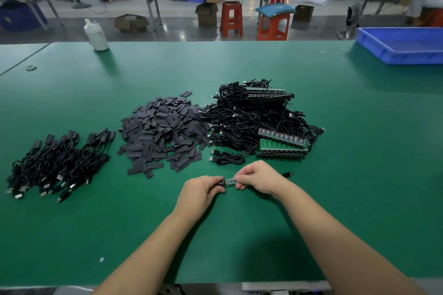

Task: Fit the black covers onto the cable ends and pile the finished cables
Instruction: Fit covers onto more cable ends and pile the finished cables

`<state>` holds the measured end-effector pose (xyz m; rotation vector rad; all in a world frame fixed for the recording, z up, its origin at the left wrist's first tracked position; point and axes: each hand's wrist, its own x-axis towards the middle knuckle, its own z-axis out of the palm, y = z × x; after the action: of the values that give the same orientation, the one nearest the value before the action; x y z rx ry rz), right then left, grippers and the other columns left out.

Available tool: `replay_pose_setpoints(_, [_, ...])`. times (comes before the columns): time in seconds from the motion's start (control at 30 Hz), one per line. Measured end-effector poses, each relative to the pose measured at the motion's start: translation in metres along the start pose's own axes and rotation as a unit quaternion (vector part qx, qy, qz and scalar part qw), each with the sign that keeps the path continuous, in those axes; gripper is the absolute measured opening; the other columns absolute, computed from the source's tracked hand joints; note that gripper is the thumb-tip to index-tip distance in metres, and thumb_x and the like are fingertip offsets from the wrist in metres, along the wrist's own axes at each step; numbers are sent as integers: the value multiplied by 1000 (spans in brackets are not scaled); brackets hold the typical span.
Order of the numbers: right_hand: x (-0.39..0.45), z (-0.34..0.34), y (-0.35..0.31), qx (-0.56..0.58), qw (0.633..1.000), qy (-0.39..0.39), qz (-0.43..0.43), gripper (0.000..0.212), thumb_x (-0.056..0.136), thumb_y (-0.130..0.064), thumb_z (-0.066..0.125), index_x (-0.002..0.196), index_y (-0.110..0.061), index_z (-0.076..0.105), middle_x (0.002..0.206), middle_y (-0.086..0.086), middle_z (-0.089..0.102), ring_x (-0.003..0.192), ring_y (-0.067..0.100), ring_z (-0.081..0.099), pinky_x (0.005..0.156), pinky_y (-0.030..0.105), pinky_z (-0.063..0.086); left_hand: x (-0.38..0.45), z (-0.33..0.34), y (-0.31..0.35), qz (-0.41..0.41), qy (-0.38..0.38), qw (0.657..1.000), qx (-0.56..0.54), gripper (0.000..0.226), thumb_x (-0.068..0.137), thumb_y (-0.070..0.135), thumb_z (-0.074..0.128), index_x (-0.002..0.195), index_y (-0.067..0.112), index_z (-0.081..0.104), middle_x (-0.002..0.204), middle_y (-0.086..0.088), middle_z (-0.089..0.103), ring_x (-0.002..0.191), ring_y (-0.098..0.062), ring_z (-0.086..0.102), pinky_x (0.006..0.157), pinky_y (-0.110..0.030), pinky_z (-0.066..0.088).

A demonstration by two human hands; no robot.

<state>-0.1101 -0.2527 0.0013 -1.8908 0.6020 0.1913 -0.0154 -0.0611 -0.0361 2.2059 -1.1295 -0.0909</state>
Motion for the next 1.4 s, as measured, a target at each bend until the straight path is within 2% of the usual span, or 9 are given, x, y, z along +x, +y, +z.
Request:
replay_pose_setpoints(0.2, [-1, 3, -2, -17, 1000, 1, -2, 9, 96, -14, 67, 95, -12, 75, 80, 0, 78, 73, 7, 73, 75, 18, 55, -1, 2, 3, 1, -5, 1000, 3, 33, 88, 34, 72, 118, 20, 72, 103, 7, 74, 94, -10, 66, 83, -12, 40])
replay_pose_setpoints(0.33, [-1, 2, -1, -19, 1000, 0, 2, 9, 96, -14, 66, 95, -12, 75, 80, 1, 78, 73, 7, 73, 75, 17, 55, 2, 2, 5, 33, -36, 998, 51, 28, 92, 31, 66, 117, 19, 70, 100, 3, 73, 93, -17, 65, 83, -29, 48])
replay_pose_setpoints(0.43, [-2, 3, -1, -14, 1000, 2, 2, 9, 96, -14, 66, 96, -11, 75, 81, 2, 78, 75, 9, 73, 82, 24, 57, 3, 2, 6, 31, -33, 997, 64, 26, 92, 32, 66, 114, 18, 70, 99, 2, 72, 92, -19, 65, 83, -33, 49])
replay_pose_setpoints(0.6, [-2, 3, -2, -11, 1000, -4, -7, 7, 95, -13, 67, 95, -11, 74, 81, 3, 78, 75, 10, 73, 80, 22, 58, 5, 4, 10, -44, -2, 999, 12, 30, 86, 36, 73, 111, 20, 72, 99, 0, 73, 91, -19, 65, 84, -32, 50])
replay_pose_setpoints(0.77, [-3, 2, -1, -32, 999, -5, -5, 11, 96, -15, 67, 98, -10, 76, 82, 1, 78, 73, 5, 72, 70, 12, 53, 4, 5, 10, -49, -20, 998, 26, 25, 87, 38, 71, 107, 23, 72, 93, 2, 72, 86, -19, 65, 77, -30, 49])
replay_pose_setpoints(0.93, [-3, 1, -2, -39, 999, -8, -2, 10, 96, -17, 67, 96, -12, 77, 80, -1, 78, 75, 6, 73, 84, 23, 56, 5, 4, 13, -38, -31, 998, 43, 21, 90, 37, 66, 105, 22, 70, 94, 4, 70, 88, -18, 63, 79, -31, 47])
replay_pose_setpoints(1.1, [-1, 4, -3, -50, 999, -5, 3, 9, 96, -19, 67, 92, -18, 75, 78, -4, 78, 76, 6, 74, 88, 28, 57, 5, 3, 16, 10, -58, 994, 88, 18, 96, 33, 59, 105, 20, 66, 97, 2, 66, 91, -19, 61, 80, -30, 45])
replay_pose_setpoints(1.23, [-2, 3, -2, -29, 1000, -3, -2, 9, 96, -16, 67, 95, -13, 75, 79, 0, 78, 75, 9, 73, 89, 31, 58, 5, 1, 19, -22, -46, 997, 58, 16, 92, 35, 64, 99, 21, 68, 94, 3, 68, 90, -20, 61, 77, -28, 42])
replay_pose_setpoints(1.4, [-4, 4, -4, -40, 999, -5, -9, 9, 96, -16, 67, 92, -15, 75, 80, 0, 78, 76, 8, 73, 87, 28, 57, 7, 0, 22, -50, -42, 997, 49, 22, 89, 38, 68, 104, 22, 70, 99, 3, 71, 93, -19, 64, 80, -30, 47])
